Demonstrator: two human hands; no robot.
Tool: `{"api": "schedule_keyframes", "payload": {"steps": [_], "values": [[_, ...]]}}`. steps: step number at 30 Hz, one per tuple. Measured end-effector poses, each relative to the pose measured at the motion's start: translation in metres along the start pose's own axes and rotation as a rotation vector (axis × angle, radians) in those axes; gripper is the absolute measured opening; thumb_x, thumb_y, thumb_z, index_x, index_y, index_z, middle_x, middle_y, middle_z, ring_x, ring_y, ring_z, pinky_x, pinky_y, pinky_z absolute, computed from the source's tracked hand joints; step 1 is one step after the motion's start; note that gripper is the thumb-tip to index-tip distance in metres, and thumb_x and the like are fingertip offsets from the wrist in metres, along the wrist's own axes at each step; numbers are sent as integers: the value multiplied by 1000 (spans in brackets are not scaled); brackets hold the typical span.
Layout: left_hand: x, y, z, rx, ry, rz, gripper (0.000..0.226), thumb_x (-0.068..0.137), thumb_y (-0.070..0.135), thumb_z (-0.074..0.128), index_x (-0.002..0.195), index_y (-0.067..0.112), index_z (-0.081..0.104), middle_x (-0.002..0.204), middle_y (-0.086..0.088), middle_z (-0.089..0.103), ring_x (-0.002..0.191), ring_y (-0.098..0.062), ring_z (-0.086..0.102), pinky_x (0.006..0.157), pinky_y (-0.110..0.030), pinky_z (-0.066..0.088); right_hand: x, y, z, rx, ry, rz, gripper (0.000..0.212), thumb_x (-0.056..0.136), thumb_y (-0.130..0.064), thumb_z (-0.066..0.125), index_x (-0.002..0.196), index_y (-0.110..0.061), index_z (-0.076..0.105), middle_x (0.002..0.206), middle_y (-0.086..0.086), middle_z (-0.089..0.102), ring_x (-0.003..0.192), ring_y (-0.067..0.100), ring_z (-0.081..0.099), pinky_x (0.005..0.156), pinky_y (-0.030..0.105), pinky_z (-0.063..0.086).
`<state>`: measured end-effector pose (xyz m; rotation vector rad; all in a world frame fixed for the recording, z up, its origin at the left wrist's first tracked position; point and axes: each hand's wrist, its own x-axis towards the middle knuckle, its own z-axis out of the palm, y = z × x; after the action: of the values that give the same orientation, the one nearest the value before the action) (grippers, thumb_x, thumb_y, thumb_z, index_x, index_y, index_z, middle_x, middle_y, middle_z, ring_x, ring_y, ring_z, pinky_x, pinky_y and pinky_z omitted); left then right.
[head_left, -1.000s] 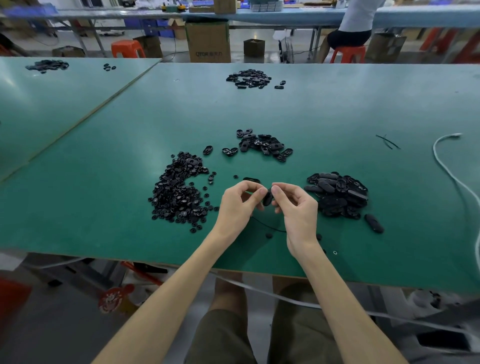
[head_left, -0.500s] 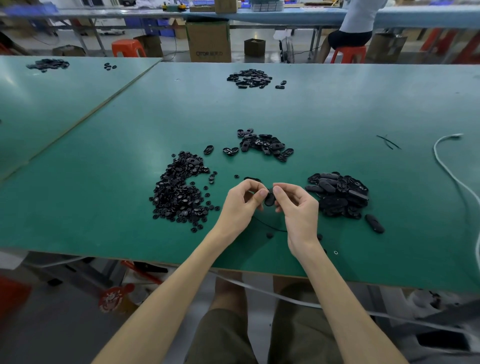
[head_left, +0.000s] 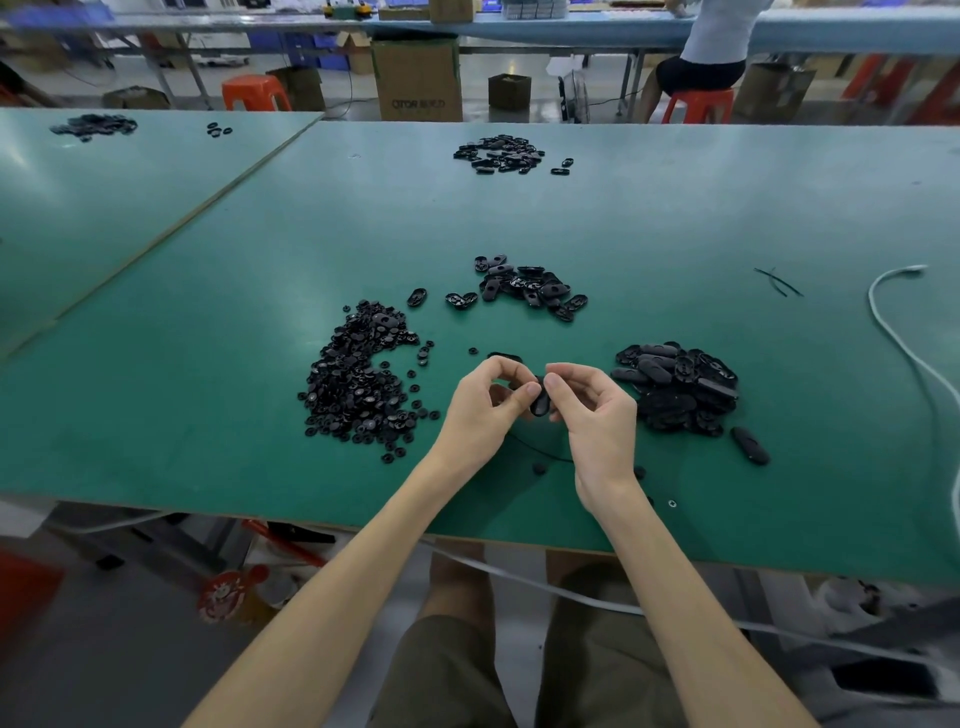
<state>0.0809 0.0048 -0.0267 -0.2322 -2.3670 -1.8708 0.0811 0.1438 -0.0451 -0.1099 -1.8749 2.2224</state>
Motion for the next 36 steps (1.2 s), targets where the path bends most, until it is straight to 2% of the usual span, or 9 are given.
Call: {"api": "schedule_keyframes", "payload": {"steps": [2,8,12,17,24,26,32,36], "values": [[0,-1,0,-11,-1,1,10,98,7,68,104,1,64,97,-15,72,77,-17,67,73,-25,54,0,0,0,10,1,-1,11,95,-7,75,99,-18,77,87,-5,78,77,8,68,66,20,54],[2,-6,-2,-75,-5,-11,14,97,12,71,110,11,67,105,-4,75,83,-2,67,70,-14,49,-1,-1,-1,37,-8,-5,12,95,-7,74,99,-17,77,86,-2,77,76,11,67,66,20,54],[3,-9,-4,-112,-13,-30,15,95,11,73,110,12,70,105,0,77,90,-7,70,74,-15,50,-1,-1,0,50,-7,0,11,95,-7,74,99,-16,77,85,-4,77,77,10,67,66,20,53],[3,-10,-6,-167,-19,-32,16,93,9,75,109,10,71,101,-3,78,86,-8,70,70,-13,49,-1,-2,0,61,-13,6,10,96,-7,73,101,-15,77,85,-5,77,77,8,68,65,19,53],[0,-7,-7,-232,-27,-34,14,91,13,78,101,18,70,94,-6,78,77,-9,70,69,-12,48,-3,-4,0,75,-7,6,9,96,-6,73,101,-13,76,83,-5,77,76,8,67,67,19,53],[-1,-6,-6,-203,-30,0,10,92,10,77,98,15,70,91,-7,78,75,-11,70,68,-12,48,-3,-5,0,66,-5,7,9,96,-7,73,99,-15,77,84,-5,77,78,9,67,67,20,53],[0,-6,-2,-73,-37,81,4,96,1,68,99,3,66,88,-8,74,73,-27,73,79,-37,60,-2,-4,0,39,3,14,10,95,-9,74,98,-18,78,88,-4,77,82,10,67,67,21,53],[-1,-3,0,10,-24,68,14,99,-1,62,94,12,63,83,-3,72,68,-26,72,65,-17,48,-2,-4,0,13,-7,8,9,95,-10,75,97,-18,78,86,-5,77,80,8,67,67,21,53]]}}
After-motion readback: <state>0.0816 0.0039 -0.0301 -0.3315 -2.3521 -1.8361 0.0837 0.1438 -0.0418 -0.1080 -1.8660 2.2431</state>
